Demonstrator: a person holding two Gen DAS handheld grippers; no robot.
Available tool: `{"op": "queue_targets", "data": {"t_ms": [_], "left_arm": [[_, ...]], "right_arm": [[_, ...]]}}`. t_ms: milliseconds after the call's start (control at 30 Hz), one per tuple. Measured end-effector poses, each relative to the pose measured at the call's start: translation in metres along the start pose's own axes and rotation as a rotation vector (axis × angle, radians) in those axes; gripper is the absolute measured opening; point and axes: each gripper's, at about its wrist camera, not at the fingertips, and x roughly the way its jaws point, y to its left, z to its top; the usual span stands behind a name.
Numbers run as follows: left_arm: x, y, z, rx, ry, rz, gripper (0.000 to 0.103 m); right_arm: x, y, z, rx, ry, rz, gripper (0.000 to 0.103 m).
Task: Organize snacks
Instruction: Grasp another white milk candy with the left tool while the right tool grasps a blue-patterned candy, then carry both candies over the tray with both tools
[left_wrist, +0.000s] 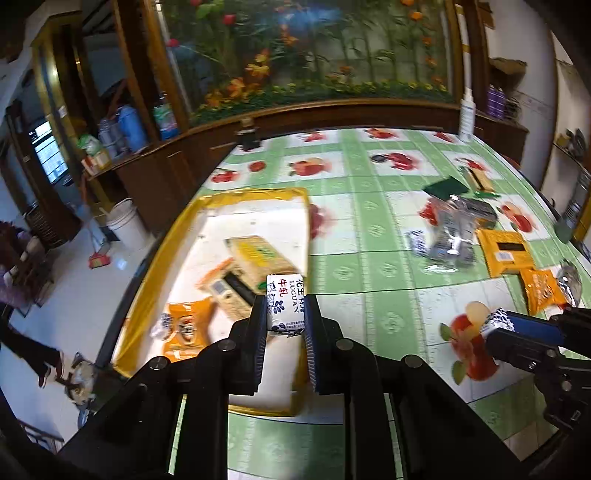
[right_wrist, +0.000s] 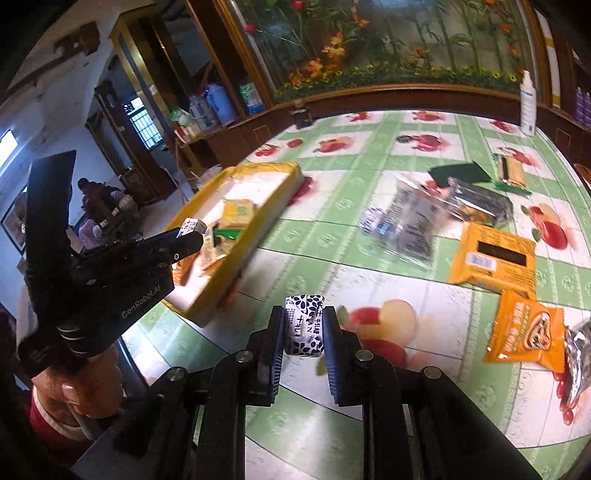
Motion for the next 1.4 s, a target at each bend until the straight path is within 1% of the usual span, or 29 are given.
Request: {"op": "queue_targets", "data": {"t_ms": [233,600,1067,1400], "left_arm": [[-0.002,0.032,-0.002,-0.078,-0.01,0.045,0.016],[-0.003,0.059,-0.007,-0.138,-0.013,0.072,0.016],[0.002,0.088,-0.01,-0.203,-0.012,0.11,0.016],[0.021,0.102,-0.014,-0.229,0.027,0.121,0.016]], "right_arm": [[0.006,0.035,0.016,-0.049,-0.021,0.066,0.02],[0.024,0.085,0.033,-0.133,-0.013,0.122,0.02],[0.064,0.109,0.053,-0.156,0.011,0.166,0.02],[0.097,0.115,0.058,-0.162,0.051,0.169,0.02]]}}
